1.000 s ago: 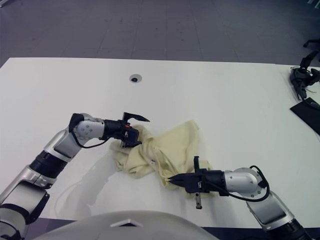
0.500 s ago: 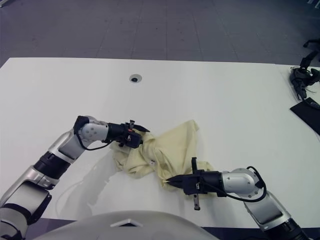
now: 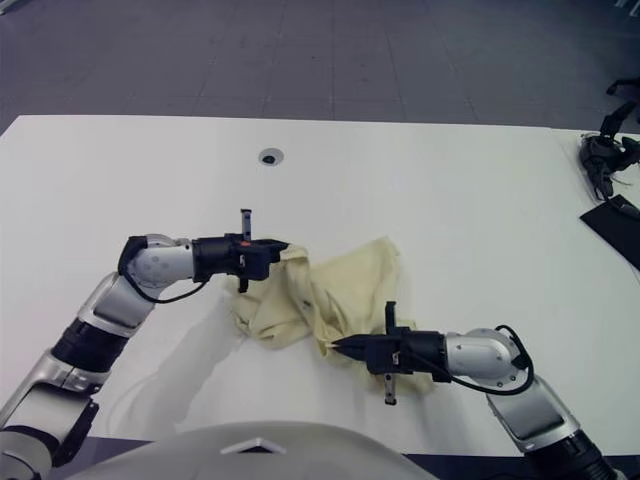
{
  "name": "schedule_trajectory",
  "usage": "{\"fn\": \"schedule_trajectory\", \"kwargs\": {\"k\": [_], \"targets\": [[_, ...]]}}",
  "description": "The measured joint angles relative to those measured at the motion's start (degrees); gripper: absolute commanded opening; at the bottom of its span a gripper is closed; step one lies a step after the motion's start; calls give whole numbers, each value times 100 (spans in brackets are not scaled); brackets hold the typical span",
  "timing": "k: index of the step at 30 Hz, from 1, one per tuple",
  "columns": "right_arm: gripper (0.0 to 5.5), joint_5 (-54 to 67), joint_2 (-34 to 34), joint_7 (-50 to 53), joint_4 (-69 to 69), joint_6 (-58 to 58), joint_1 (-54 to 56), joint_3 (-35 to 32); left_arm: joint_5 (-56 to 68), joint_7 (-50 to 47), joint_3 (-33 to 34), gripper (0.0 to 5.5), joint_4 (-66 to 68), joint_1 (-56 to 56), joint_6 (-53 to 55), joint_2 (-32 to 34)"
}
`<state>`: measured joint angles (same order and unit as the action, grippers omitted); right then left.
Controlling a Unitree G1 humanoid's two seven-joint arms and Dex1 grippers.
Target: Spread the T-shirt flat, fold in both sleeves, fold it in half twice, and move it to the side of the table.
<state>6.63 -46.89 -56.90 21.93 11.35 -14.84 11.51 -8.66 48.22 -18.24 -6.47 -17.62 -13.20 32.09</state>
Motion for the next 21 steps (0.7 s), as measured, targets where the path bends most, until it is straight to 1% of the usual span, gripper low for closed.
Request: {"fn": "schedule_trajectory", "kwargs": {"k": [1,4,7,10,12,14,18,21], "targets": [[0,44,14,51,-29,-2,82,-73,109,-97,182,1,-110,12,59,-1],[0,429,257,395,-173,-116,628,-568,640,-618,1004,1,-601,-79,484,-142],[0,911,420,681,-203,-336,1131,-1025,719,-1017,1444,1,-774,-439,941,-181],[0,1493,528,1137,-235,-756,1911,-1667,394,-1408,1721,1,-630,-1008,1290,-59],[0,1521,525,1349,-311,-857,2332,-1924,96,-1552,1762,1,-448,-1265,1346,138],[0,1421,516,1481,-499,-879,2645,-2011,-136,-1633,1763,1,-245,-1478,1363,287],[0,1049,458,1707,-1196,-931,3577,-2044,-672,-1776,1614,1,242,-2075,1355,475],[0,748,400,1757,-1897,-921,4408,-2016,-1327,-2022,1336,1,817,-2568,1158,596]]}}
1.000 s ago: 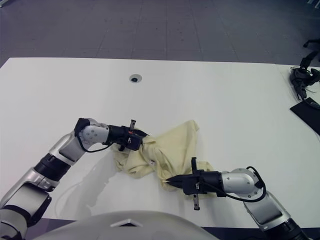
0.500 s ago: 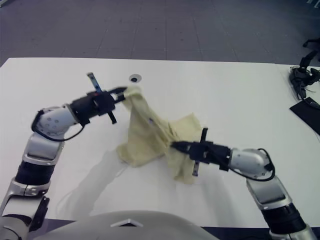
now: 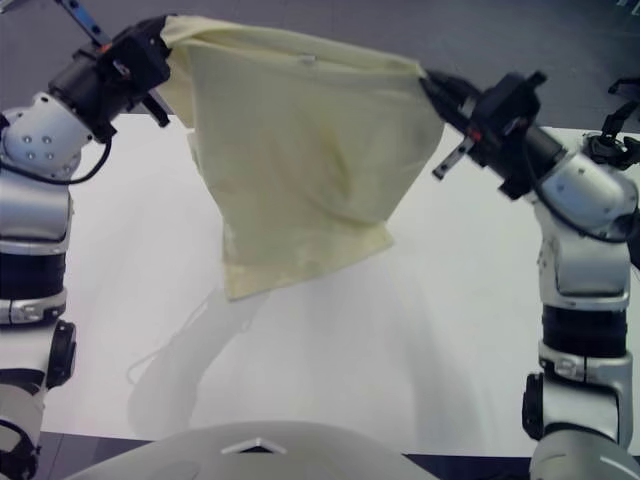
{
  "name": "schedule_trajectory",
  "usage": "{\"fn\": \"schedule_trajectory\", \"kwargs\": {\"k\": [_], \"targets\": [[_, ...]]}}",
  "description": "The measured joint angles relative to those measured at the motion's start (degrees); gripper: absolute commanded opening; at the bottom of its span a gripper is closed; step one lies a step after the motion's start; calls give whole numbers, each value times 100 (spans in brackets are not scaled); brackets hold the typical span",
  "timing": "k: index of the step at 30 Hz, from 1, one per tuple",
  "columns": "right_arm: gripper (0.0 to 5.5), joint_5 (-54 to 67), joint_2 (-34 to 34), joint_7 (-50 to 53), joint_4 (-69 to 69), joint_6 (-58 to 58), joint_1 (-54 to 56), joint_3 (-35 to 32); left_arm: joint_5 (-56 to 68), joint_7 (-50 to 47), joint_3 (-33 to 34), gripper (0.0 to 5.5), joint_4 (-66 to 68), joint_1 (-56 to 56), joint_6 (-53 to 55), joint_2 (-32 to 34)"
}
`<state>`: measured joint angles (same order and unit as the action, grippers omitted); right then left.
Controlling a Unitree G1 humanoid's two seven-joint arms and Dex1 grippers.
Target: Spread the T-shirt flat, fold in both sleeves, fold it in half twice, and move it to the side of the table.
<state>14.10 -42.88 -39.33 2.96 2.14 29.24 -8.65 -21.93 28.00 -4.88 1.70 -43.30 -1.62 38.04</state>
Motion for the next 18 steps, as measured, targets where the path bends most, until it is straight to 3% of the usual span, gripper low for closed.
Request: {"fn": "schedule_trajectory", "kwargs": {"k": [6,12,18], "targets": [[0,-929,-25,204,-1254,514,1203,372,-627,-442,-300,1,750,-686,-277,69],[0,-2107,226,1243,-2978,1348,2499,839,-1141,-1202,-727,1,2214,-1680,-674,-138],[0,-2595,340,2010,-3782,2006,2718,923,-1504,-2137,-987,1,3100,-2102,-1099,-364]]}}
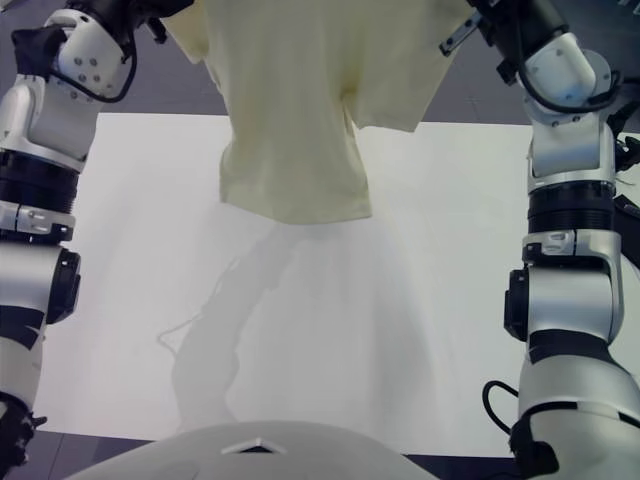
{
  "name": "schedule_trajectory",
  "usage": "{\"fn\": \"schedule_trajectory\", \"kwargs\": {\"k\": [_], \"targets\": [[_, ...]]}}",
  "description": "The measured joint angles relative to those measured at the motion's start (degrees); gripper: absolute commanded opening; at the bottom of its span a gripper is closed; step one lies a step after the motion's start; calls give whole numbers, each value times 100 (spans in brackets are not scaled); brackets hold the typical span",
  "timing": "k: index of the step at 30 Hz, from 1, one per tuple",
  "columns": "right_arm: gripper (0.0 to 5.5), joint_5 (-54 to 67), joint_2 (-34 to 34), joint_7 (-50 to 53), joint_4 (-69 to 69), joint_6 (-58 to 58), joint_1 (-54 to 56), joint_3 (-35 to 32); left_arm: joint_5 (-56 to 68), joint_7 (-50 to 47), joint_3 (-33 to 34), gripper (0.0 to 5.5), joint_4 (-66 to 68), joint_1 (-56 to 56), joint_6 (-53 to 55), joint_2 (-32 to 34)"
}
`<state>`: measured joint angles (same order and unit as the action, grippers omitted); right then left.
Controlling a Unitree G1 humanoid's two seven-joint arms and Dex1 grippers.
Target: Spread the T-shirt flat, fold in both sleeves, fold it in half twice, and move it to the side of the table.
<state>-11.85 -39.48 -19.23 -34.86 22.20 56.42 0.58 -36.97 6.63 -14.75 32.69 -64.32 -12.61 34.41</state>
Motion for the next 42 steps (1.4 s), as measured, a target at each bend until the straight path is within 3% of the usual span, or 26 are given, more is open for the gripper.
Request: {"fn": "schedule_trajectory", "kwargs": {"k": [4,13,21,25,31,37,41,42], "targets": [[0,9,-147,99,284,124,-291,-179,4,-48,21,1,-729,501,-126,89],[0,361,-421,-171,2653,-170,-2357,-793,69,661,333,1,-3614,3302,-72,622],[0,2745,-708,-2378,5291,-1356,-5543,-896,1249,1982,158,1,-5971,6881,-569,1273],[0,3131,-1379,-3643,5796,-1583,-6891,-938,1696,2702,776,1,-7060,8044,-171,1704],[0,2875,-1399,-4167,6749,-1773,-7838,248,1621,3643,501,1,-7682,8932,72,1961],[0,2320,-1548,-4427,6878,-1756,-8213,837,961,4365,104,1,-7651,9446,270,2289],[70,2213,-1556,-4435,6872,-1752,-8272,929,793,4420,-48,0,-7652,9503,289,2263],[85,2209,-1590,-4471,6869,-1746,-8304,945,792,4420,-52,33,-7651,9503,295,2255]]}}
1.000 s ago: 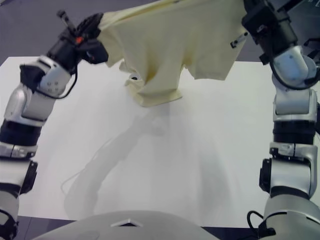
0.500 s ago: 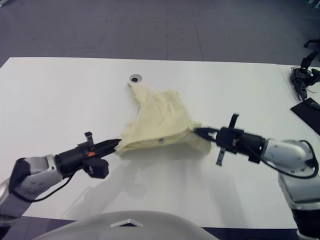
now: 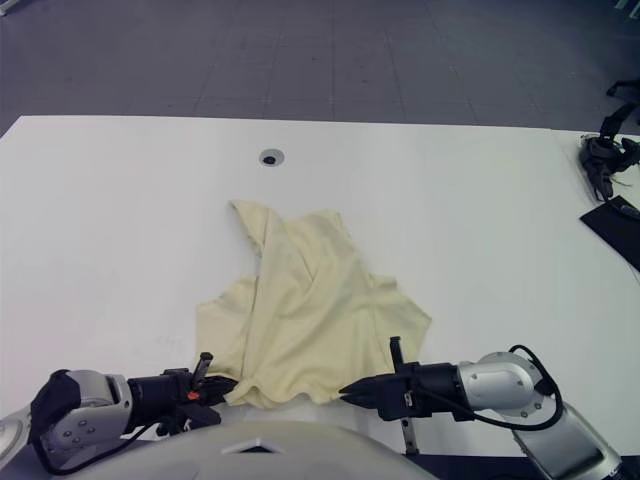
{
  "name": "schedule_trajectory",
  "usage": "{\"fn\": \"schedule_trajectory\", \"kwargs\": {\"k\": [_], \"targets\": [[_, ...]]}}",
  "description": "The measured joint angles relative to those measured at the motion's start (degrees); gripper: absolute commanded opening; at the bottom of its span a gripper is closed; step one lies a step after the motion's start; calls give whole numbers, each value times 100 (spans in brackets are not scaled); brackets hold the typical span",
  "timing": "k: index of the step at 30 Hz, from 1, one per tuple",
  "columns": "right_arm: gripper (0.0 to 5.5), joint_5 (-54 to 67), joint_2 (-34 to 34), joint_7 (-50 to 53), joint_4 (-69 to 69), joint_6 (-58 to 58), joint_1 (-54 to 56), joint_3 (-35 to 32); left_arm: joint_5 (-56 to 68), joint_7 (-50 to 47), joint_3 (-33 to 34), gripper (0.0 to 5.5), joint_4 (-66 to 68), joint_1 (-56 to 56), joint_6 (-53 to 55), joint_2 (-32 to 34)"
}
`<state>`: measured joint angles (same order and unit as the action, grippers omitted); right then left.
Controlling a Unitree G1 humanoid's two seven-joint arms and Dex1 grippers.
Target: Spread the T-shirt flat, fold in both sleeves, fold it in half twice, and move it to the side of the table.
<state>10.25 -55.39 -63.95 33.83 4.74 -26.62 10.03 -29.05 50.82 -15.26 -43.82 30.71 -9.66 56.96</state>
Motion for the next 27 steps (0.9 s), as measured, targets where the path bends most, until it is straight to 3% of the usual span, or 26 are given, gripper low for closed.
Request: {"fn": "schedule_trajectory", "kwargs": {"k": [4,10,19,23,27], "targets": [[140,6,-43,-10,-102,20,-57,-22,42,0,-28,84,11,-93,144,-204],[236,466,120,177,-103,-224,93,-266,1177,358,239,183,13,-98,564,-204],[380,1133,179,257,-341,-434,410,-1017,3378,925,1574,333,87,-81,1226,3],[441,1010,181,326,-826,-367,618,-1245,3488,735,1728,396,548,-595,1388,-63],[498,260,268,689,-1452,-43,1085,-1246,2802,46,1389,456,1436,-1713,1376,-493]]}}
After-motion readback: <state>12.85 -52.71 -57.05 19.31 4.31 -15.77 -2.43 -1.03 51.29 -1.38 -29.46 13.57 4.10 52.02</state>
